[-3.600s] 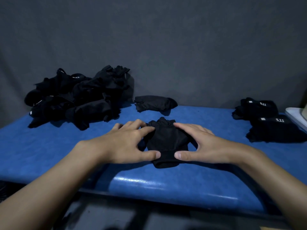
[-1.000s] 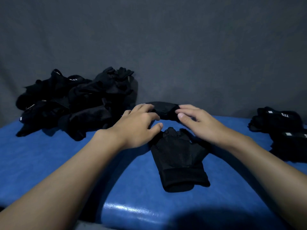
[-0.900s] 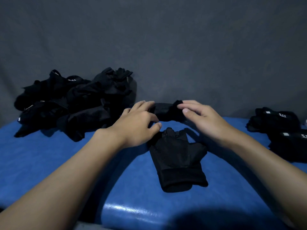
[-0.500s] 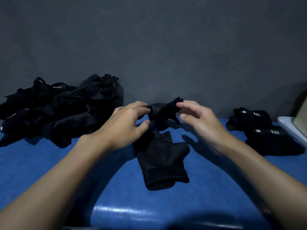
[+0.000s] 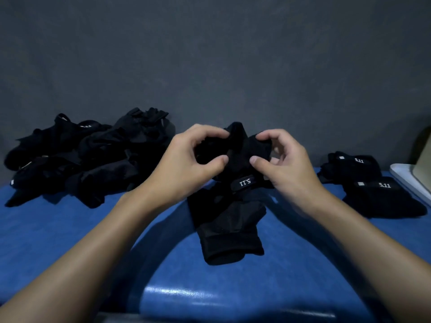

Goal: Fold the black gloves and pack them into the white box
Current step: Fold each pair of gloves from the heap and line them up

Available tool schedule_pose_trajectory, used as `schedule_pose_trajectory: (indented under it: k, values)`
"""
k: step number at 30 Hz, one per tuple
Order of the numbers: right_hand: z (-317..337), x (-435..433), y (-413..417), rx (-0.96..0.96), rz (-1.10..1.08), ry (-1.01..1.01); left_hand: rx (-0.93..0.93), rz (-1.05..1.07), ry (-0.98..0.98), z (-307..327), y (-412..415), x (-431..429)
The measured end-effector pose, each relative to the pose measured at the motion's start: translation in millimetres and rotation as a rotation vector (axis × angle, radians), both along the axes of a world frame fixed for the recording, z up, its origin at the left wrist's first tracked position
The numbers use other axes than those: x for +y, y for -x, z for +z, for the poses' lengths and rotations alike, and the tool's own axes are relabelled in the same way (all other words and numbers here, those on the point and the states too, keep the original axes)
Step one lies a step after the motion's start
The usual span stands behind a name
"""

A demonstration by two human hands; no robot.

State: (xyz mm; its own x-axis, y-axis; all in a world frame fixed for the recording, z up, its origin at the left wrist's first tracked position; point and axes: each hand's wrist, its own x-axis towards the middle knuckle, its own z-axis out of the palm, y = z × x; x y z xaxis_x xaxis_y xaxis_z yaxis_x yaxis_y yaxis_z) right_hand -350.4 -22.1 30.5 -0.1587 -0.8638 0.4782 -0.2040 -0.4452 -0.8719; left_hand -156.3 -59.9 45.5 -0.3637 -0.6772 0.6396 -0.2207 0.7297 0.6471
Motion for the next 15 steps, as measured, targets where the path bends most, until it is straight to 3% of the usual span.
schedule_pose_trajectory:
  k: [7, 10, 12, 15]
  values:
    - [-1, 6, -6, -0.191, 0.04, -0.18, 0.231, 0.194, -0.071, 1, -6, -12]
    - [0, 8, -7, -0.201, 0.046, -0.268, 0.211, 0.231, -0.124, -3, -8, -13]
    - [-2, 9, -4, -0.146, 0.058, -0.375, 0.134, 0.257, -0.15, -11, -9, -17]
    - [-7, 12, 0, 0.119, 0.012, -0.457, 0.001, 0.266, -0.225, -21, -10, -19]
